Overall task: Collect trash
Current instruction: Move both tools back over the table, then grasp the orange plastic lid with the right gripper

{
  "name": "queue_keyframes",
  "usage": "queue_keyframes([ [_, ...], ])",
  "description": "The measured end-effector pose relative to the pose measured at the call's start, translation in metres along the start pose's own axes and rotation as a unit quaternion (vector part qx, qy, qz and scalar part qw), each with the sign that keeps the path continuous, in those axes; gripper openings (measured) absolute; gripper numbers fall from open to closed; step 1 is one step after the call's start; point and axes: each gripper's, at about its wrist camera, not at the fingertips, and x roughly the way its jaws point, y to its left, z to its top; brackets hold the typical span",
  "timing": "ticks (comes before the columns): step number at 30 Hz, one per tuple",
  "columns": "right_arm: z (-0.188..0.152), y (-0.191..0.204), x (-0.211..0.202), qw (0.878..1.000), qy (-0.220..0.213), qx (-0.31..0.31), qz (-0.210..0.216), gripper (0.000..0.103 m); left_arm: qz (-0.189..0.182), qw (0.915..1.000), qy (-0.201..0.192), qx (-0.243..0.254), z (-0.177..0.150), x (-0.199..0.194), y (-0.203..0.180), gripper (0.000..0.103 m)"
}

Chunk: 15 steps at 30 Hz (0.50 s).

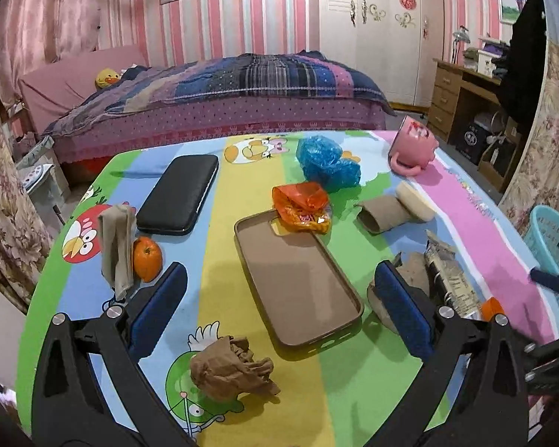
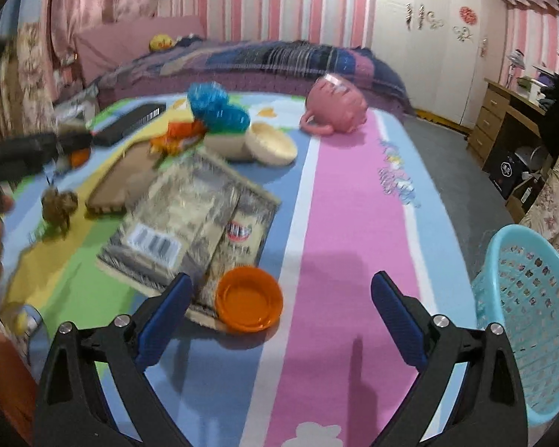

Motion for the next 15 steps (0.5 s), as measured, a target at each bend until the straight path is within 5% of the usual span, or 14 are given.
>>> queue_keyframes([
  [8, -0.001, -0.005, 0.011, 0.998, 0.022, 0.013, 0.053, 0.041, -0.006, 1.0000, -0.004, 0.002, 0.000, -0.001, -0.005, 0.097],
  [15, 0.003, -0.024, 0.006, 0.999, 0.008, 0.036, 0.040, 0.041, -0.020, 0.9996, -0.006, 0.019, -0.003, -0.004, -0.021, 0.097],
])
